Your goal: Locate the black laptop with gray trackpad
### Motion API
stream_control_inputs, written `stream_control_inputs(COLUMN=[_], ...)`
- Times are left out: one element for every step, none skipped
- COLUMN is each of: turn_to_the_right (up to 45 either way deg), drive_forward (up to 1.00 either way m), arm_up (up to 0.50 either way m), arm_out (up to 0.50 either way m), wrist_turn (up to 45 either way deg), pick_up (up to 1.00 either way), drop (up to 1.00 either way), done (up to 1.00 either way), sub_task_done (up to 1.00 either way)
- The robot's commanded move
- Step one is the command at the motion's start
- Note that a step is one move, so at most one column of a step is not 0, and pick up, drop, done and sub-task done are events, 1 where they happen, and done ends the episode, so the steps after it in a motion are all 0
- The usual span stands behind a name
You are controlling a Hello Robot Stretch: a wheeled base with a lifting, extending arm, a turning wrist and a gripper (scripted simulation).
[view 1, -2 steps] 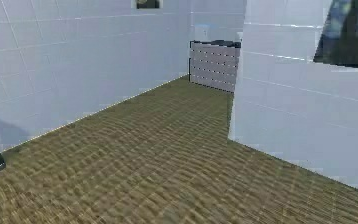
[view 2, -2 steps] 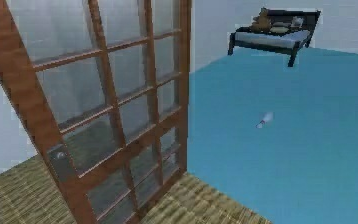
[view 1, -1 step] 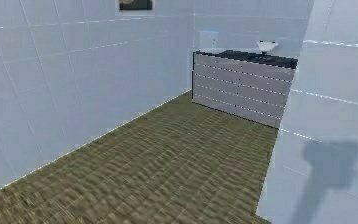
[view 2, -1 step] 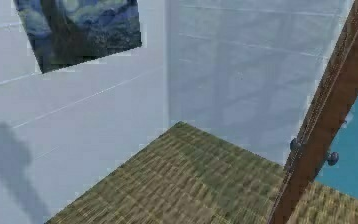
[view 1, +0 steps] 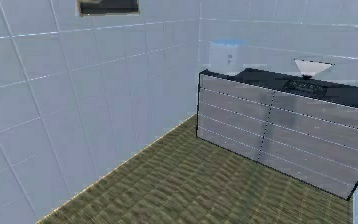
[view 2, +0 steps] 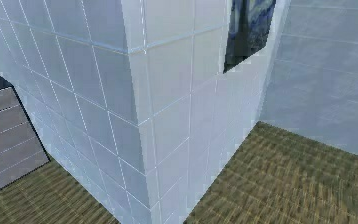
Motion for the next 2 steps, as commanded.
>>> stream_control_inputs(turn_to_the_right=[9.0, 0.0], drive_forward=[0.00, 0.25], arm_up=[0.00, 0.00], arm_out=[0.00, 0.00], wrist_turn=[0.0, 0.0], pick_up=[0.00, 0.00], drop=[0.00, 0.00], done=[0.00, 0.00], sub_task_done=[0.00, 0.00])
